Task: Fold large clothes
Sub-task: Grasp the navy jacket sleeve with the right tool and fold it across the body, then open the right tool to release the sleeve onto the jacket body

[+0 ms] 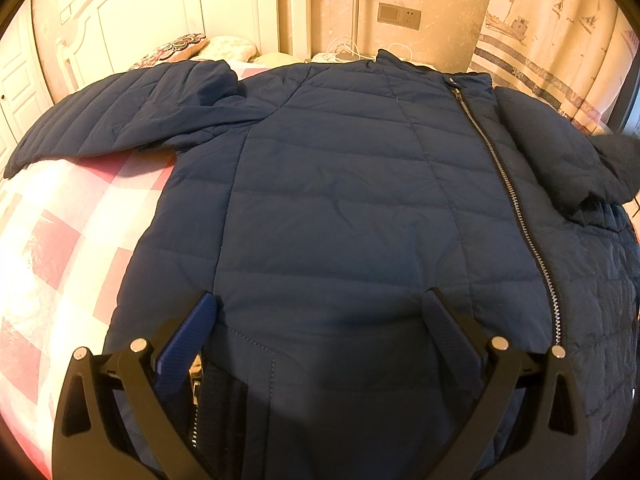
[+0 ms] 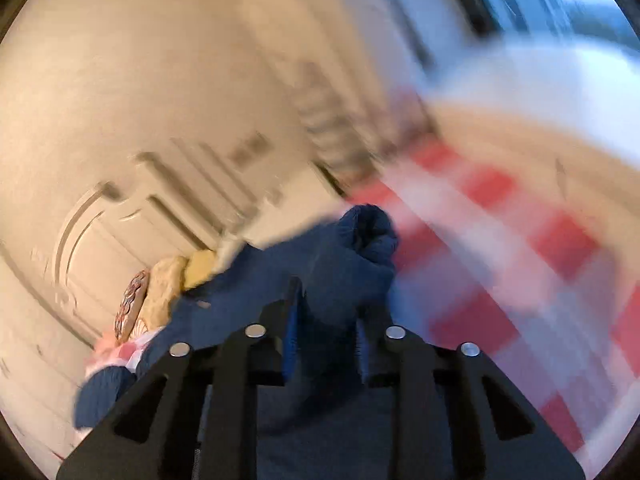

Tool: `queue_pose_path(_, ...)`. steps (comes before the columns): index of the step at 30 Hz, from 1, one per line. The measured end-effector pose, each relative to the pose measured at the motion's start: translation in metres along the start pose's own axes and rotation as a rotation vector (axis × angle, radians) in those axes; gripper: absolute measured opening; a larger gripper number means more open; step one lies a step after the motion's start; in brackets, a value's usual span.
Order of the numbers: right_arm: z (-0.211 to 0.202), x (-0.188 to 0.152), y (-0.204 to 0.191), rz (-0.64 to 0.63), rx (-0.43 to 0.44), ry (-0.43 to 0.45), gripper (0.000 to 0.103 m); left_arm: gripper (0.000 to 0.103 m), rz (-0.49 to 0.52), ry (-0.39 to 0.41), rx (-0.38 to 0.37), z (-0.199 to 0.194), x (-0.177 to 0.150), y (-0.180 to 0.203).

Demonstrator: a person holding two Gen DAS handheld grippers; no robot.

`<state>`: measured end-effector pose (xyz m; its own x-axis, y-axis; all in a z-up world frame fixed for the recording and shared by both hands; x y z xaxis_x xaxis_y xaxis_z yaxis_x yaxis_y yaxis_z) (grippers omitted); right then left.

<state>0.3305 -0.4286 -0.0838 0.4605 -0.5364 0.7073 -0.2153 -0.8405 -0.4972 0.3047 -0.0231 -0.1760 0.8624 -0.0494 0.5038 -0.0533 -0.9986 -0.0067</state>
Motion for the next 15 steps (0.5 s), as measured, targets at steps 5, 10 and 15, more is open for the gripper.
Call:
queue_pose_path(5,0.033,-0.043,-0.163,-0.374,0.220,-0.153,0.034,0.101,-0.003,0.002,-0.005,-0.001,0.000,0.000)
queue_pose_path(10,0.021,-0.102,-0.244,-0.571,0.425,-0.254,0.080,0.101,-0.013,0.007,-0.024,-0.002,0.000,-0.002)
queue_pose_path(15,-0.002,-0.076,-0.178,-0.552,0.206,-0.108,0.080,0.101,-0.019,0.011,-0.032,-0.002,0.001,-0.002)
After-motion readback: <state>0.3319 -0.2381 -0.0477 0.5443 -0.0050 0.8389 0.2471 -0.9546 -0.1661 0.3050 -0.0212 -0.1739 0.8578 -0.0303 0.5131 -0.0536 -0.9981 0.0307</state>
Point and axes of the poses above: each gripper's, at about its wrist camera, not at the fingertips, and z roughly the way its jaws point, y to its right, x to its top, the point moved 8 cm from there along z, roughly the way its jaws point, and after that the axes turned 6 degrees about -y, right-handed, at the moved point
